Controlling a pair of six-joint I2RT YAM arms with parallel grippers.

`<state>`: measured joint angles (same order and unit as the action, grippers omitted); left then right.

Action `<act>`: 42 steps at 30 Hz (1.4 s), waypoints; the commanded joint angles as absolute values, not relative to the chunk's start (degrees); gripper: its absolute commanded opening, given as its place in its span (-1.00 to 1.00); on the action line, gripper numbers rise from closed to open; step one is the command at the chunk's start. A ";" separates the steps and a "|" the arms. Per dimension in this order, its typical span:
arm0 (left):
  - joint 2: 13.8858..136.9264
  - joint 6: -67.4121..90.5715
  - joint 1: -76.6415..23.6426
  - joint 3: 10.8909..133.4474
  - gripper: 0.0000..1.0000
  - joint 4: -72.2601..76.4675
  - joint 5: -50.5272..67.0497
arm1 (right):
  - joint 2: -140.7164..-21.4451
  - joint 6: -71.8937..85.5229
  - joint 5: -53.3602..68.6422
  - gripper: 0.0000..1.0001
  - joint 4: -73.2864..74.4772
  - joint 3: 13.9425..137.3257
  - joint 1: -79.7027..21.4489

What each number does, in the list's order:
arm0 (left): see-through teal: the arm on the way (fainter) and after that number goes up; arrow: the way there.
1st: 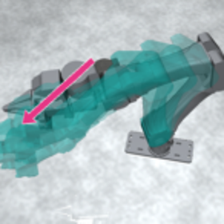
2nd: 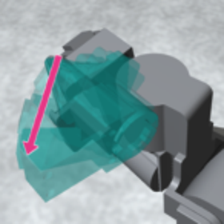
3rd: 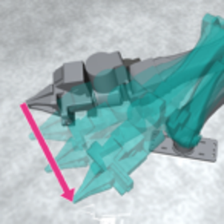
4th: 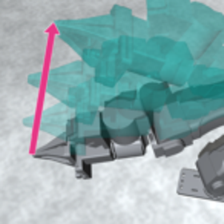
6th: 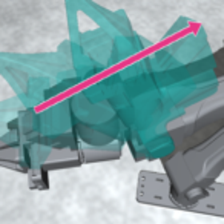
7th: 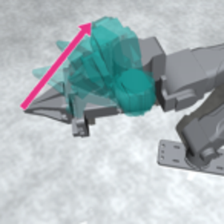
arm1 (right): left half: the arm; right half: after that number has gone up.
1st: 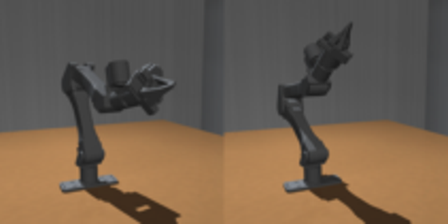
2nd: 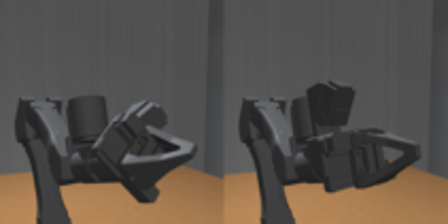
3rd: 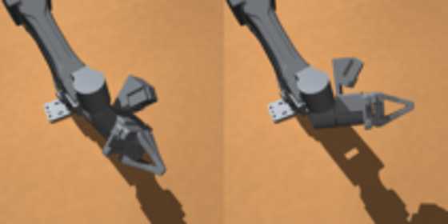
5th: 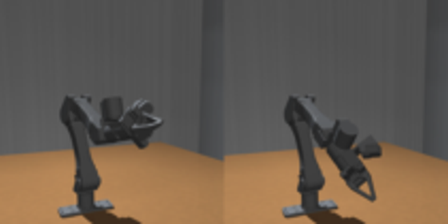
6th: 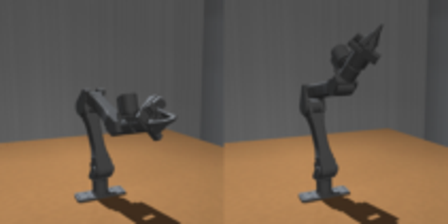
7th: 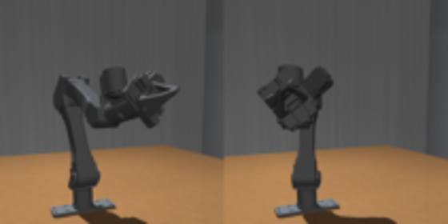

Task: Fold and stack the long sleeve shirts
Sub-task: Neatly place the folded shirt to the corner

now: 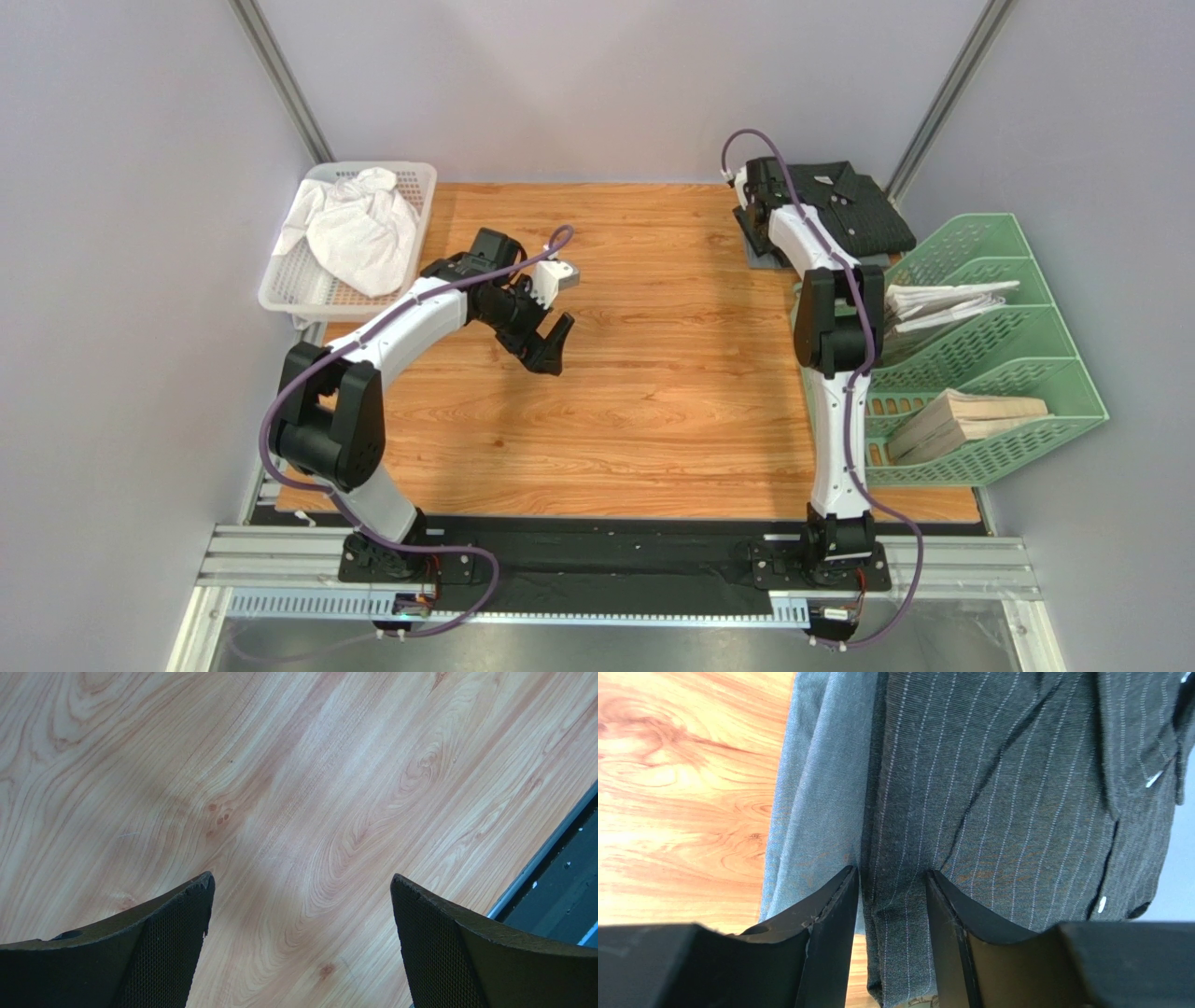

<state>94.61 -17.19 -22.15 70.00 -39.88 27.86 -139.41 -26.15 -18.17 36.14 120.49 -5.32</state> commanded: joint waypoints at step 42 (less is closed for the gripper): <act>90.18 -11.08 -17.67 83.92 0.98 -43.68 32.89 | -114.19 -6.00 22.76 1.00 48.52 124.04 -0.62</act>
